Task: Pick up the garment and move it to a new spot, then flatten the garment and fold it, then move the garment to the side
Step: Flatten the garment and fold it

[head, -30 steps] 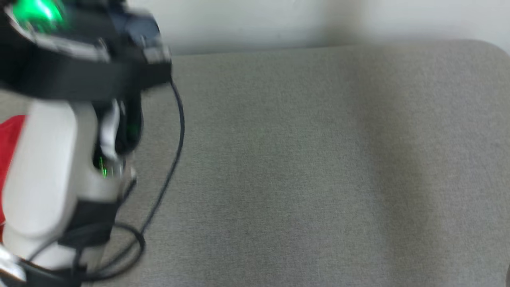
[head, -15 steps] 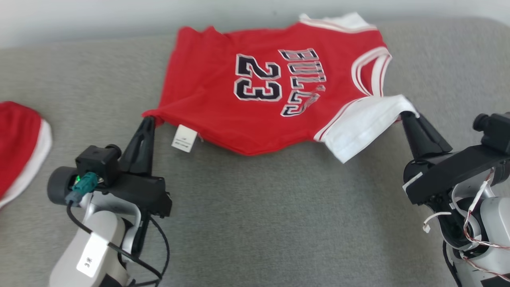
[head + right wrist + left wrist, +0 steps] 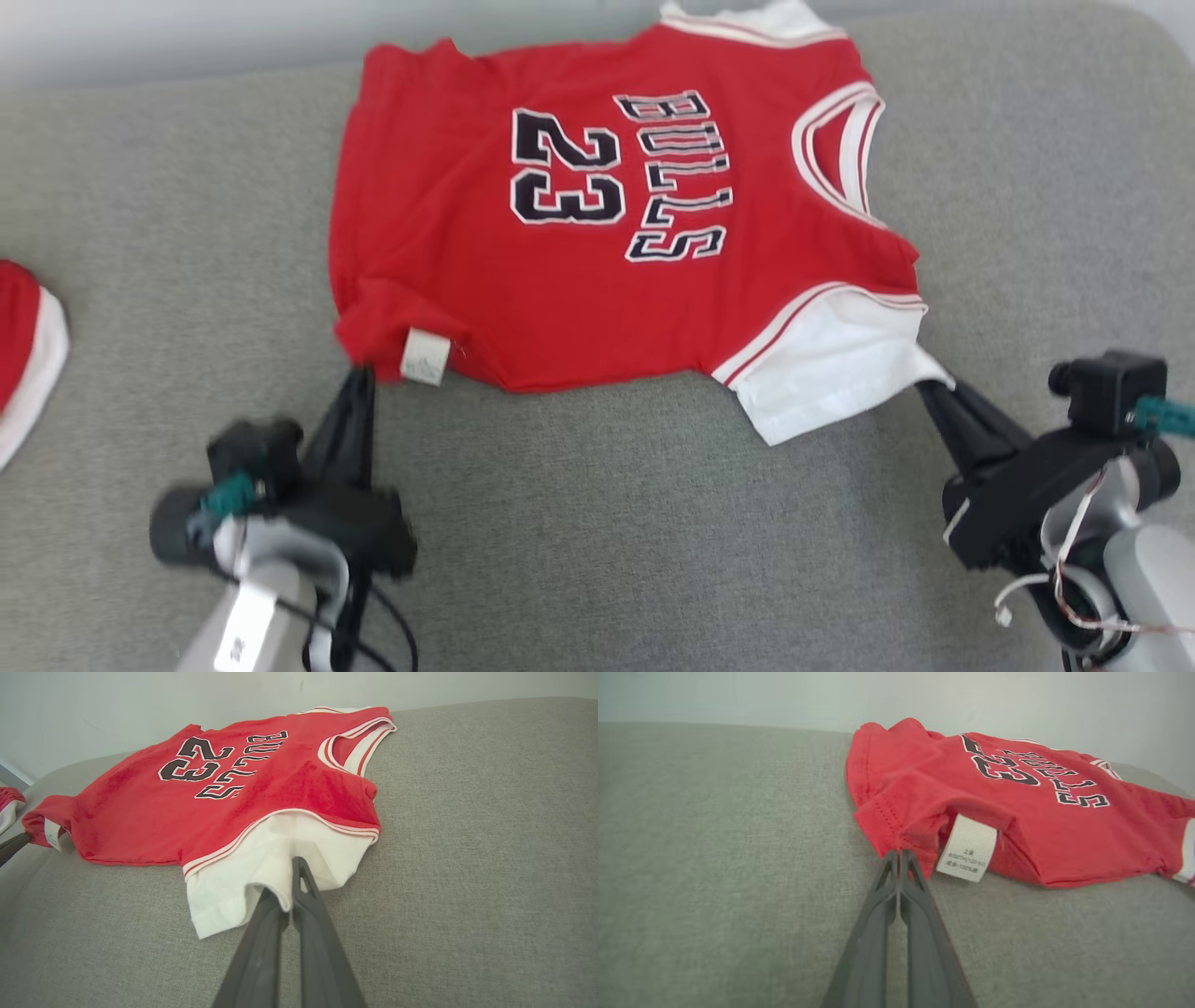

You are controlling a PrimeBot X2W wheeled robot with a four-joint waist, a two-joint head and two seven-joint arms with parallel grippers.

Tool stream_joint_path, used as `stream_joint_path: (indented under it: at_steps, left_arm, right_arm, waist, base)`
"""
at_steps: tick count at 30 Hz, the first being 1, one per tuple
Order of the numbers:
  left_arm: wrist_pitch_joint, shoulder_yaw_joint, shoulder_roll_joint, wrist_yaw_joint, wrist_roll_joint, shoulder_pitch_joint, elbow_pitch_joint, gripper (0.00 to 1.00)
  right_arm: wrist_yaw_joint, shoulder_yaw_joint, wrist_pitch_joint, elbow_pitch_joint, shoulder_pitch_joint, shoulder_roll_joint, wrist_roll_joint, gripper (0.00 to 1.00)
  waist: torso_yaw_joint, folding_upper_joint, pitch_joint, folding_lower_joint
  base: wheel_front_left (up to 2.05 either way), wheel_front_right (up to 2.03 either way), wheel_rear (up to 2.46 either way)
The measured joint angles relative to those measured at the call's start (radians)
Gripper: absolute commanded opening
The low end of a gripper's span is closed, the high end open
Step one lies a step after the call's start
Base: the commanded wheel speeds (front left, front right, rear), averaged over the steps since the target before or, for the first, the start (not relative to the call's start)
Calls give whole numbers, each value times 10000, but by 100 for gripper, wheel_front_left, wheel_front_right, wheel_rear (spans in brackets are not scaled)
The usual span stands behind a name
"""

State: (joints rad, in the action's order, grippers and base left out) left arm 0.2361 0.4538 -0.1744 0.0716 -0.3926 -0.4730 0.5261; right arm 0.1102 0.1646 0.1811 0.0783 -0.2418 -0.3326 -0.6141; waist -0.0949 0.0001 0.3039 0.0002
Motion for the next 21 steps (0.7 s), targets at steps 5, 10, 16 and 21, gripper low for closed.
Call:
stream_joint_path:
  at_steps: [5,10,16,21]
  left_arm:
    - [111,-217,44,90,-132,1335,-278,0]
    - [115,-410,63,121,-301,2125,-571,0]
    - [128,-545,-29,161,-458,2903,-949,0]
    - [128,-550,-128,155,-506,3299,-1135,0]
  right_arm:
    - [44,228,-144,155,639,-128,-2,0]
    - [59,299,-151,-54,1393,-324,-132,0]
    - [119,384,71,-495,2487,-838,-539,0]
    - [130,435,403,-823,3247,-1166,-978,0]
  waist:
    - [311,-1,-695,-2]
    - [639,-1,-1306,-3]
    - [992,-1,-1858,-4]
    - [1144,-1,-2099,-4]
  base:
    - [0,0,0]
    - [0,0,0]
    - [0,0,0]
    - [0,0,0]
